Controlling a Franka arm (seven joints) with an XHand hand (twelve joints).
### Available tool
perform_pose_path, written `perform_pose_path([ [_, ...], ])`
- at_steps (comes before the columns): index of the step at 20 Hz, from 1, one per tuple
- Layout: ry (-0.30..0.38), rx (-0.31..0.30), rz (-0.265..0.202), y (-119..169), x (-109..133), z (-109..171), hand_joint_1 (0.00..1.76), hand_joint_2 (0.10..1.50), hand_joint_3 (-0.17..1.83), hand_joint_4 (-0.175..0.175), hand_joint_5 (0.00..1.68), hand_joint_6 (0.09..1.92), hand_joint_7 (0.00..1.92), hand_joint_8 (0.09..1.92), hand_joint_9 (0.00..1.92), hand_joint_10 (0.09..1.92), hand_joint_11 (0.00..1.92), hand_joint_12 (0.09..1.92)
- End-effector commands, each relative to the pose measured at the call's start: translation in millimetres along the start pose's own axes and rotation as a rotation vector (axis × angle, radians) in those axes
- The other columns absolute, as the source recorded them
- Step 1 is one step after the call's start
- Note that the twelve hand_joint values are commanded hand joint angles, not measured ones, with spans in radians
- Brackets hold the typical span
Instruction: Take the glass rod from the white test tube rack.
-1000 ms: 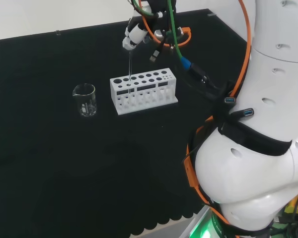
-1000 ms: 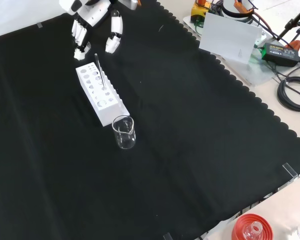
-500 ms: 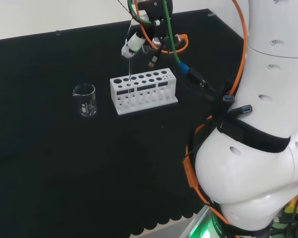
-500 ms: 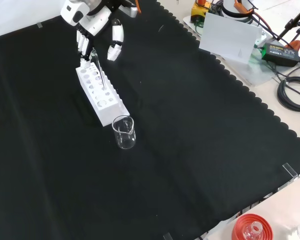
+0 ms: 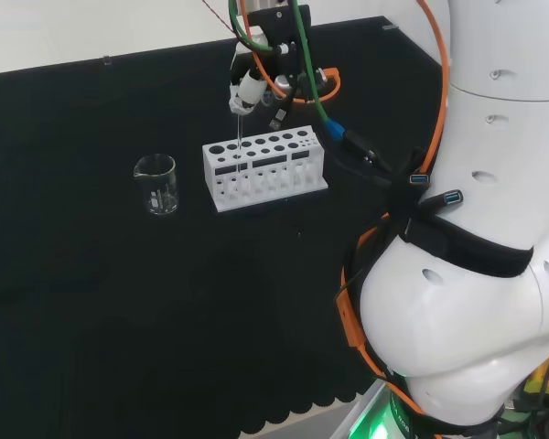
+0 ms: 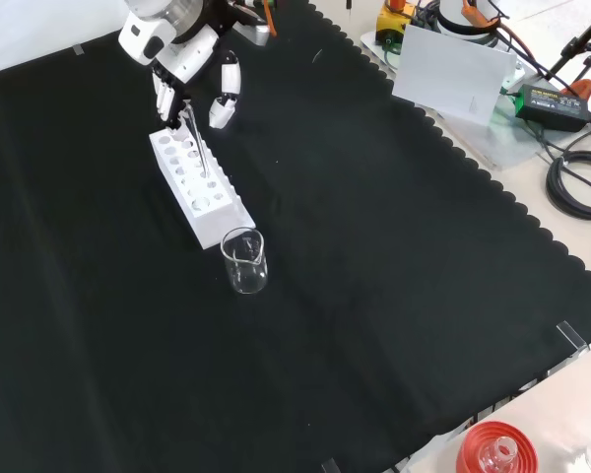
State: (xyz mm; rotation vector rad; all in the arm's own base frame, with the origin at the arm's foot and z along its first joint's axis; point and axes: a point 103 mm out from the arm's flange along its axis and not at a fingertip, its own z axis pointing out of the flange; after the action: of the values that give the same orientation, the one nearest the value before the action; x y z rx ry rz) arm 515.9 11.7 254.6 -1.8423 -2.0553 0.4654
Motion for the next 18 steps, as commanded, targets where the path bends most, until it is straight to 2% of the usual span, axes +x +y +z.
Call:
perform_pose_path([
  [1, -0.014, 0.005, -0.032, 10, 7, 3, 0.88, 0.83, 0.57, -0.043, 0.55, 0.79, 0.65, 0.8, 0.97, 0.73, 0.97, 1.21],
  [5, -0.031, -0.02, -0.042, 12, 9, 2, 0.97, 0.81, 0.62, -0.052, 0.58, 0.85, 0.68, 0.8, 1.05, 0.68, 1.07, 1.15],
  [7, -0.039, -0.036, -0.043, 13, 10, 0, 1.05, 0.79, 0.66, -0.083, 0.64, 0.89, 0.74, 0.79, 1.13, 0.64, 1.18, 1.08],
  [8, -0.043, -0.042, -0.042, 12, 9, -1, 1.09, 0.79, 0.68, -0.11, 0.67, 0.9, 0.78, 0.8, 1.18, 0.62, 1.25, 1.03],
  [10, -0.049, -0.061, -0.042, 11, 9, -4, 1.11, 0.98, 0.38, -0.156, 0.78, 1.12, 0.84, 0.83, 1.25, 0.59, 1.38, 0.92],
  [12, -0.049, -0.088, -0.041, 9, 8, -6, 1.12, 1.09, 0.18, -0.171, 0.83, 1.19, 0.92, 0.86, 1.31, 0.58, 1.49, 0.83],
  [14, -0.014, -0.131, -0.022, 7, 6, -9, 1.13, 1.12, 0.12, -0.175, 0.85, 1.2, 0.98, 0.89, 1.35, 0.59, 1.53, 0.77],
  [15, -0.001, -0.154, -0.03, 6, 6, -11, 1.13, 1.13, 0.11, -0.175, 0.86, 1.2, 1.01, 0.9, 1.37, 0.6, 1.54, 0.75],
  [18, -0.015, -0.239, -0.041, -1, 6, -12, 1.23, 1.11, 0.08, -0.175, 0.89, 1.15, 0.96, 1.09, 1.39, 0.68, 1.54, 0.7],
])
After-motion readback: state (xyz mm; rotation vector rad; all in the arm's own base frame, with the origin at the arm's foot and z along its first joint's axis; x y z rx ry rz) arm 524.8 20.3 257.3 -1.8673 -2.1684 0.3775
